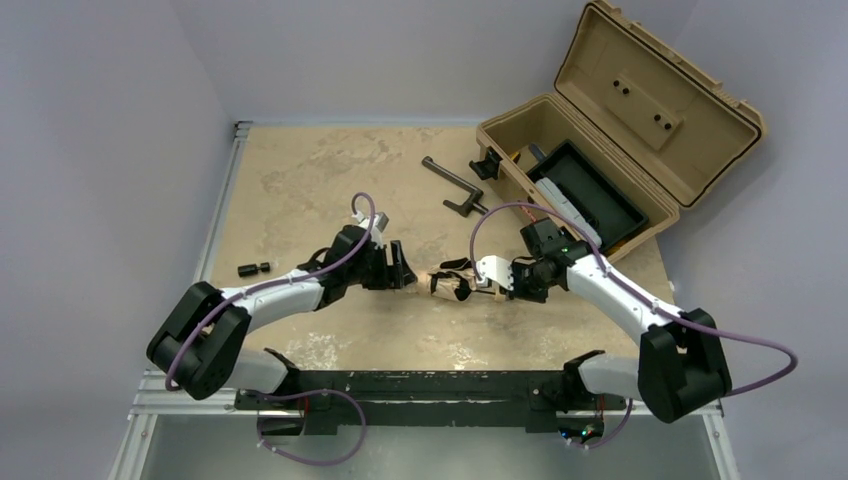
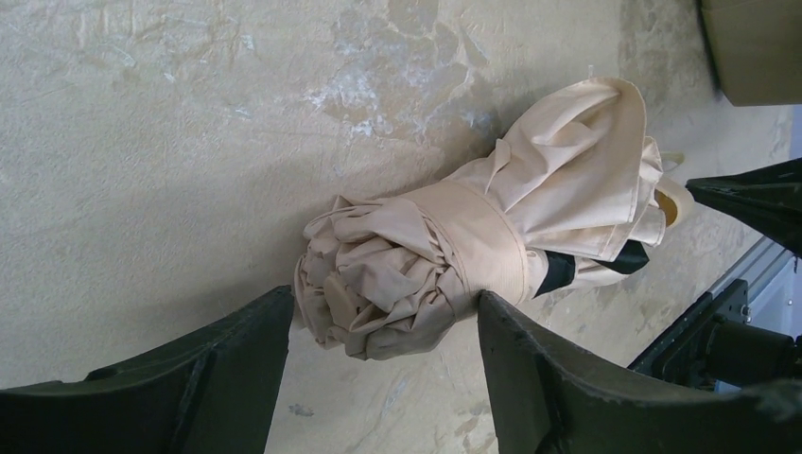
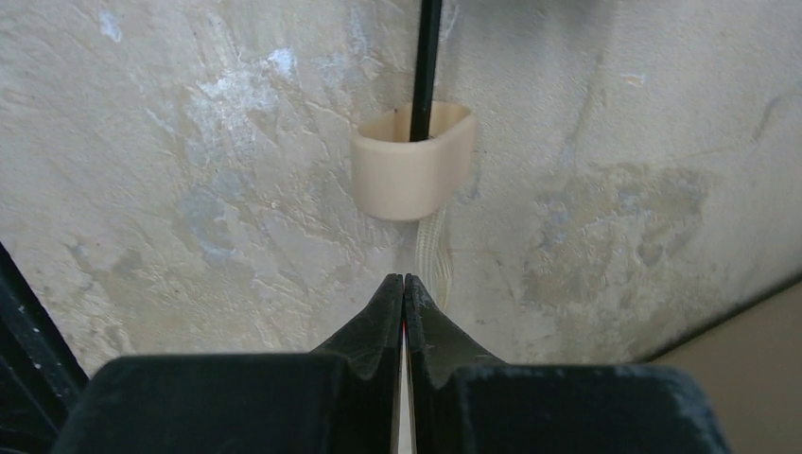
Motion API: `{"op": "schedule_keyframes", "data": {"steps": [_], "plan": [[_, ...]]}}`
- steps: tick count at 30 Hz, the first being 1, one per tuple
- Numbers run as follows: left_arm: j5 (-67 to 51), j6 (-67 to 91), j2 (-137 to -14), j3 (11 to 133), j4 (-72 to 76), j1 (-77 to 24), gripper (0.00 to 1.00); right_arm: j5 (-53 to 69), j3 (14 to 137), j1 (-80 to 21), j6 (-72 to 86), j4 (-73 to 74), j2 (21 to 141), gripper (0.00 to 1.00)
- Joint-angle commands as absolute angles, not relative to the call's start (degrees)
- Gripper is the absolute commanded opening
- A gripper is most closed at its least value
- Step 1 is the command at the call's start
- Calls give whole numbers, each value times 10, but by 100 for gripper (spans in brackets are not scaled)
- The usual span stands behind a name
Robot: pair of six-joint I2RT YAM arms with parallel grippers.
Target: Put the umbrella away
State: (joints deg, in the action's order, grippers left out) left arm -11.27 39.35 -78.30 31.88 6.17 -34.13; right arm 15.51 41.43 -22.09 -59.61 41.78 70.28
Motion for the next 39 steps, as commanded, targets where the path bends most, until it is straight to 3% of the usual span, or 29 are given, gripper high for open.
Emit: {"op": "schedule_keyframes", "data": {"steps": [1, 10, 19, 27, 36, 39], "plan": [[-138, 378, -791, 344, 91, -339, 68, 193, 424, -219, -691, 422, 722, 0], [-164, 387, -812, 339, 115, -339, 65, 268, 437, -220, -731, 399, 743, 0], [-222, 418, -860, 323, 192, -339, 46, 276, 454, -297, -641, 282, 788, 0], [-191, 424, -833, 313, 176, -339, 47, 263, 504, -327, -565, 272, 830, 1], [-35, 342, -661, 362, -18, -339, 62, 258, 516, -321, -575, 408, 729, 26], [-6, 320, -595, 373, -74, -338, 69, 293, 548, -320, -556, 427, 682, 40]]}}
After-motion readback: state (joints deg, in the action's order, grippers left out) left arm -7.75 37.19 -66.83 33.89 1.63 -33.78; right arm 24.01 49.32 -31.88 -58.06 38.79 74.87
